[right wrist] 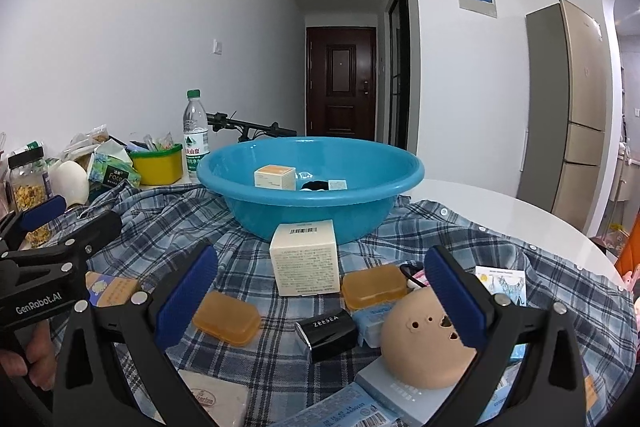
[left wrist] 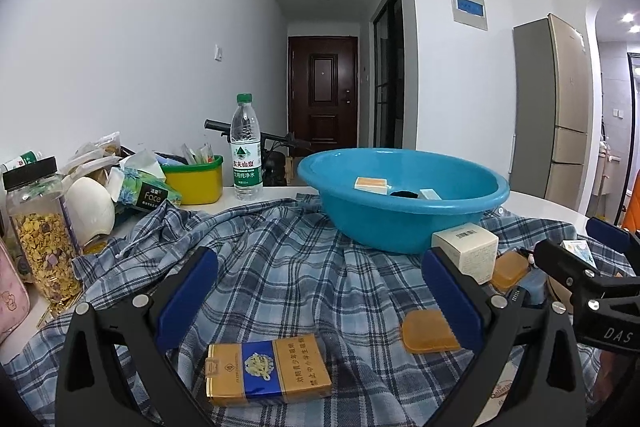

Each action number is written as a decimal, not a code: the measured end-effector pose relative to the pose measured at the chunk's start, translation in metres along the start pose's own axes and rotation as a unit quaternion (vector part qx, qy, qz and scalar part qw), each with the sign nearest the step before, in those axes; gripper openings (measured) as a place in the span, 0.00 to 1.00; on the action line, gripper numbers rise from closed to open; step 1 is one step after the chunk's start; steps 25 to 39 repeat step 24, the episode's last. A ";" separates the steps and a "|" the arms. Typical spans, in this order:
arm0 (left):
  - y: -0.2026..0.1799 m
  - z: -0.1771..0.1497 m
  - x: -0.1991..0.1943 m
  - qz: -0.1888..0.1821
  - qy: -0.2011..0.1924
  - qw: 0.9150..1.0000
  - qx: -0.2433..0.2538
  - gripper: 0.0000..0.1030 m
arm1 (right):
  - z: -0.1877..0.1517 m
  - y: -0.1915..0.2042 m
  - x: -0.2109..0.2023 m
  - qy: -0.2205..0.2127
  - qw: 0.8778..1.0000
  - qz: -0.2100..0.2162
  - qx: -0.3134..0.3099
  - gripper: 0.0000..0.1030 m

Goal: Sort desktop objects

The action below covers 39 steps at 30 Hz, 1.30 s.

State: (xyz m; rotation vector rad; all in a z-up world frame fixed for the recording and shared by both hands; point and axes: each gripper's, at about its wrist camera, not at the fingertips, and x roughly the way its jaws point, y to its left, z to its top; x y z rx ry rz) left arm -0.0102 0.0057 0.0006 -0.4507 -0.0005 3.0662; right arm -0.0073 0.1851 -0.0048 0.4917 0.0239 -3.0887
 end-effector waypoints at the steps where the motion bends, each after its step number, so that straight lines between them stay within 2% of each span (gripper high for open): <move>1: 0.001 0.000 0.000 -0.002 0.000 1.000 0.000 1.00 | 0.000 -0.001 0.000 0.000 1.000 0.000 0.003 1.00; 6: 0.000 -0.001 0.001 -0.012 0.000 1.000 0.002 1.00 | 0.000 -0.004 0.000 0.002 1.000 0.001 0.009 1.00; 39: -0.001 -0.002 0.000 -0.012 -0.001 1.000 0.002 1.00 | 0.001 -0.003 0.002 0.008 1.000 0.002 0.008 1.00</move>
